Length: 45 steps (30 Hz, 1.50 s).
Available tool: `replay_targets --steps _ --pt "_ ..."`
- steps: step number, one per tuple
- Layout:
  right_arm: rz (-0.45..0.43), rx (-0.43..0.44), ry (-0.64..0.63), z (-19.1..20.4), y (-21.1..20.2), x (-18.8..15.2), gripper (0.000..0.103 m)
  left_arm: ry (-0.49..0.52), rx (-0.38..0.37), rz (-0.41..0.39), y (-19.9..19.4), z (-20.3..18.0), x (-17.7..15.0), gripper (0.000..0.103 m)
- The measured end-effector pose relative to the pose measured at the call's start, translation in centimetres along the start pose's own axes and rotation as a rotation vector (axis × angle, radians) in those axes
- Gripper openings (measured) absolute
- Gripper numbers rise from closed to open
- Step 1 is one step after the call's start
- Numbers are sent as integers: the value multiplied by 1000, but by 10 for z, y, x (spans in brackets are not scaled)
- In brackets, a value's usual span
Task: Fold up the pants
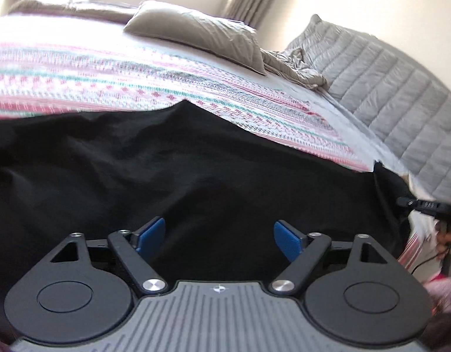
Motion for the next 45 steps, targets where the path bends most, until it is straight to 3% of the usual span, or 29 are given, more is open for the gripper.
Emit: replay_targets --steps 5,10,15,19,24,28,32,33,35,37,42,45 --pt "28 145 -198 106 5 -4 7 -125 -50 23 11 0 1 71" --pt "108 279 -369 203 19 -34 7 -202 -91 42 21 -3 0 63" --pt "173 377 -483 272 20 -69 8 -263 -143 59 30 -8 1 57" --pt "161 459 -503 306 5 -85 8 -330 -188 61 37 -8 2 55" --pt "176 568 -493 330 -13 -93 8 -434 -247 48 43 -3 4 51" --pt "189 608 -489 336 -19 -97 10 -457 -234 44 50 -3 5 37" --pt "191 628 -502 336 -23 -98 18 -450 -188 35 58 -4 6 5" --pt "201 633 -516 335 -24 -99 22 -444 -175 26 58 -5 7 4" --pt "214 648 -505 335 -22 -96 51 -419 -155 8 55 -7 11 4" --pt "193 653 -491 328 -28 -90 64 -376 -140 -14 49 -11 17 4" --pt "128 596 -438 297 -29 -67 68 -204 -30 -44 33 -20 25 4" --pt "125 472 -436 275 -14 -61 70 -161 24 -55 19 -13 27 4"
Point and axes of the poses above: each gripper's, at about its wrist camera, not at the fingertips, and y roughly the way its jaws point, z to its left, x to its top, the point moved 7 cm from there along y, roughly the way its jaws point, and after that the axes turned 2 degrees about -x, right-handed, at the moved point
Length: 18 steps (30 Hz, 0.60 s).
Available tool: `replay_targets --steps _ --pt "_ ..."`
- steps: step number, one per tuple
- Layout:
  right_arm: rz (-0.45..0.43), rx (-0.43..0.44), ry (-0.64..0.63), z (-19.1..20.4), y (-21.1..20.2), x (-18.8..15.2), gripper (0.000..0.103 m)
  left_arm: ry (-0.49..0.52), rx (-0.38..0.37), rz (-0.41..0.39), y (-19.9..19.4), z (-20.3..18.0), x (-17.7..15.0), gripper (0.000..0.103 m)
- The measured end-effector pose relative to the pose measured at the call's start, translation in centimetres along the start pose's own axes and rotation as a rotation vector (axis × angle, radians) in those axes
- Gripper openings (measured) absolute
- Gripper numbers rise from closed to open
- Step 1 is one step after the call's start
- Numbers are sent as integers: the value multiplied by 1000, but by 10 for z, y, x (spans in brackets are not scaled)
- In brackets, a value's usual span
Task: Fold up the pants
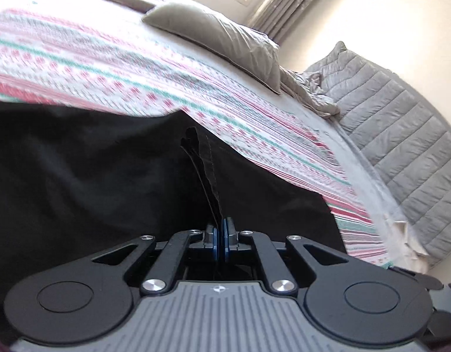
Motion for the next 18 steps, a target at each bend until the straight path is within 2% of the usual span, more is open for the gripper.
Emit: replay_targets --steps 2,7,14,18 --pt "20 -80 3 -16 6 -6 70 16 49 -11 -9 11 3 4" --pt "54 -147 28 -40 19 -14 70 -4 145 -57 -36 45 15 4" --pt "51 -138 54 -46 28 -10 70 -26 257 -114 -70 87 23 4" --pt "57 -128 71 -47 39 -6 70 -27 294 -135 -85 103 28 4"
Point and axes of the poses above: each gripper's, at about its wrist camera, not at the fingertips, and y roughly the way its jaws point, z to its left, x to its top, the point moved 7 cm from there along y, roughly the way its jaws point, and after that the axes turned 2 degrees about -x, right-handed, at the moved point
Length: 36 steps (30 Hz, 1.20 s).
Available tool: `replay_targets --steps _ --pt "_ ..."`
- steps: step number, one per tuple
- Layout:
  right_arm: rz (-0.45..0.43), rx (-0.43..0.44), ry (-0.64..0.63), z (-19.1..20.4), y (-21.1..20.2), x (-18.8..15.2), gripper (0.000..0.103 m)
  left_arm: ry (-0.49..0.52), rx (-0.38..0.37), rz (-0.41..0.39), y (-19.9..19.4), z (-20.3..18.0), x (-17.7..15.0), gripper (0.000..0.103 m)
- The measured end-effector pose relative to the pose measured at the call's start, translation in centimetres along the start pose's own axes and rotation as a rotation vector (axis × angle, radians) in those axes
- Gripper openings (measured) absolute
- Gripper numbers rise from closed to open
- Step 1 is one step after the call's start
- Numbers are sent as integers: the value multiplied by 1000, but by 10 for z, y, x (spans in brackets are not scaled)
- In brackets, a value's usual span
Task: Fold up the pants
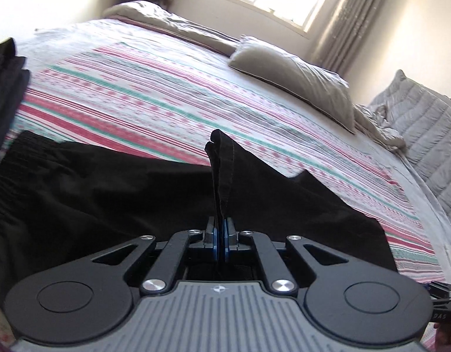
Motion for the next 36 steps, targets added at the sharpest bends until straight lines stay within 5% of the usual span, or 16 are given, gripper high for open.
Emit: replay_targets --steps 20,25,29,36 --pt "35 76 -57 45 32 13 70 -95 138 -87 -57 92 24 4" --pt "35 89 -77 55 36 14 70 -113 257 -131 -64 112 25 9" --pt "35 90 -92 58 36 15 70 -47 466 -191 -80 113 28 34" --pt "7 93 1 37 36 34 70 134 302 -231 -87 32 22 51"
Point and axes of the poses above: each gripper's, at about its wrist camera, not at the fingertips, and y roughly the way its jaws point, z to its left, x to its top, the point moved 7 cm from there along y, roughly the way its jaws point, and after that the axes turned 2 degrees about -x, right-handed, at the moved point
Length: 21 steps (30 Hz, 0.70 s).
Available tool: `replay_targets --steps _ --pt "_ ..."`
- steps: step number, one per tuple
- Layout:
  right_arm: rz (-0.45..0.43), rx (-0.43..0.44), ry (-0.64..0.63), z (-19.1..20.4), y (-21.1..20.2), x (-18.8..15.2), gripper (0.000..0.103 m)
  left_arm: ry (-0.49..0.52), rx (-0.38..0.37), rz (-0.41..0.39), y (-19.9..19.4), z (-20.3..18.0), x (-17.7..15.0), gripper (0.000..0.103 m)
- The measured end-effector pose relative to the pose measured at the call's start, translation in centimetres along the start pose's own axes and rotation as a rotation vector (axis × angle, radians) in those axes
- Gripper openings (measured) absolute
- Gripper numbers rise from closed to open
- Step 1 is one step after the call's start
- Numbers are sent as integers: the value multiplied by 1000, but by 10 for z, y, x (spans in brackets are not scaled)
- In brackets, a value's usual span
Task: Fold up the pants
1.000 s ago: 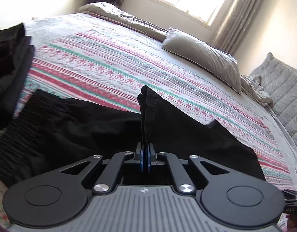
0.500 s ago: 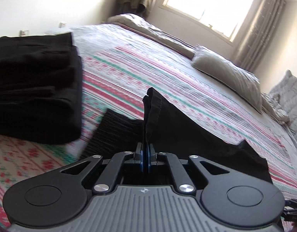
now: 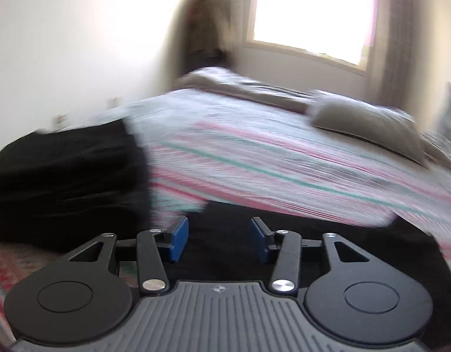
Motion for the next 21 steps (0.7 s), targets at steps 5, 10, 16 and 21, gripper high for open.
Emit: replay_targets --steps 5,10,16,21 --pt "-11 35 152 -25 14 19 69 148 -282 112 9 -106 -37 52" --pt "-15 96 271 -47 39 30 54 335 -494 168 20 -204 -85 52" --pt "-53 225 383 -63 58 33 36 507 -634 153 27 -261 -114 52" --pt "-54 281 417 -78 73 37 10 526 -709 191 32 -264 -117 50"
Point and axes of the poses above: each gripper's, at about its wrist camera, not at the fingertips, and y roughly the way its jaws point, z to its left, x to its top, the point moved 7 cm from there along y, roughly the way its jaws point, and after that the axes turned 2 degrees about -x, right-handed, at the moved point
